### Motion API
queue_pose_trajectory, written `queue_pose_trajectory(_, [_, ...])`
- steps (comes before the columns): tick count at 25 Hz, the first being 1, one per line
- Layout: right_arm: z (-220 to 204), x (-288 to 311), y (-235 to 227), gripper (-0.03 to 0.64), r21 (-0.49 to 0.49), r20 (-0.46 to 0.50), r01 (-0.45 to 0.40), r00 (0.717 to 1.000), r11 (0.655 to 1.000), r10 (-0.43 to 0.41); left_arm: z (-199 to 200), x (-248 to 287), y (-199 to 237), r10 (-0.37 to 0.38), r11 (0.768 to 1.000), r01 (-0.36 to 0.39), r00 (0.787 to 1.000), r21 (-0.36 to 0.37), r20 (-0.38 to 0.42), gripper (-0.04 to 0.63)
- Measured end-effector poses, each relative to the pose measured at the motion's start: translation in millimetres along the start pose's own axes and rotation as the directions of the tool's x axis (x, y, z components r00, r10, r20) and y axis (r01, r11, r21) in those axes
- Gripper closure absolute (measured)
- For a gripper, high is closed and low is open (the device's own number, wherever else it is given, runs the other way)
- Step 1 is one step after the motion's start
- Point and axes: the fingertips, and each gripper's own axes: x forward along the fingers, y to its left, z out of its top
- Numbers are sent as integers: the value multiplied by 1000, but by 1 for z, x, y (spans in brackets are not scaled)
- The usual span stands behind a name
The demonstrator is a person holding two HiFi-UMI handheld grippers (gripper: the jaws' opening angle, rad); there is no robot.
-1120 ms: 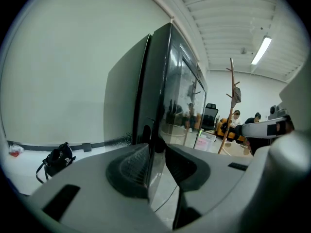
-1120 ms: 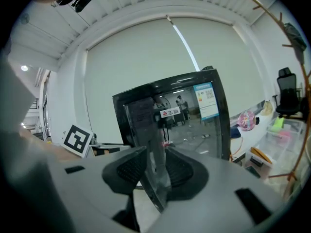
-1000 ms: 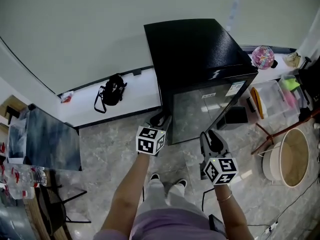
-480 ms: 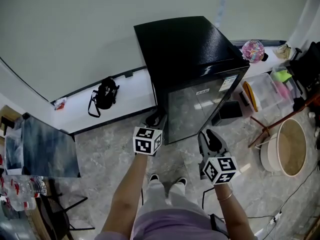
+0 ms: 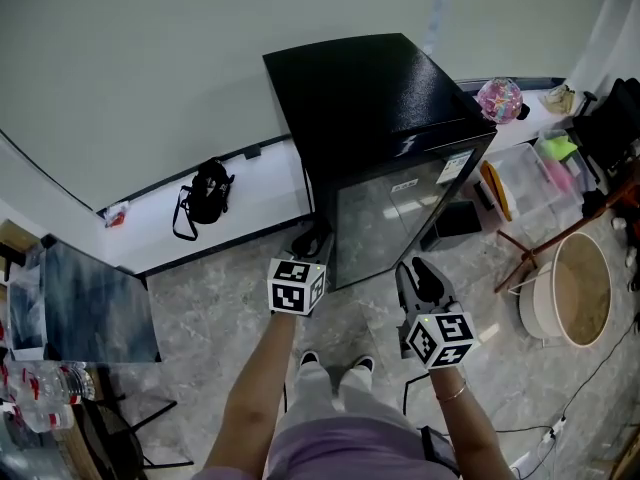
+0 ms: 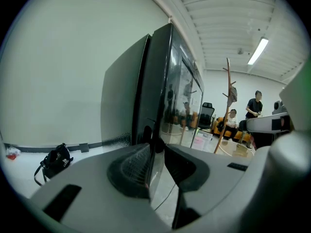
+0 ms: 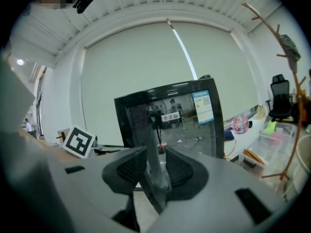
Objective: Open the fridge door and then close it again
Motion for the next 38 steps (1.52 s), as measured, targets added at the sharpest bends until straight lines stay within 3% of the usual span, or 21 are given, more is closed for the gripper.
queue_pose_trajectory(17, [10,16,13,503,-3,15,13,1000,1000,-13,2,-2,1,-30,999,30,1000,9,6,506])
queue_pose_trajectory(28, [9,12,28,503,-9,21,31,999,999,-31,-22,-36,-55,-169,983,168,985,77,18,538])
queue_pose_trajectory(38, [6,-25,33,503,11,54,142,988,990,-142,-34,-53,-89,-255,955,252,967,158,-4,546])
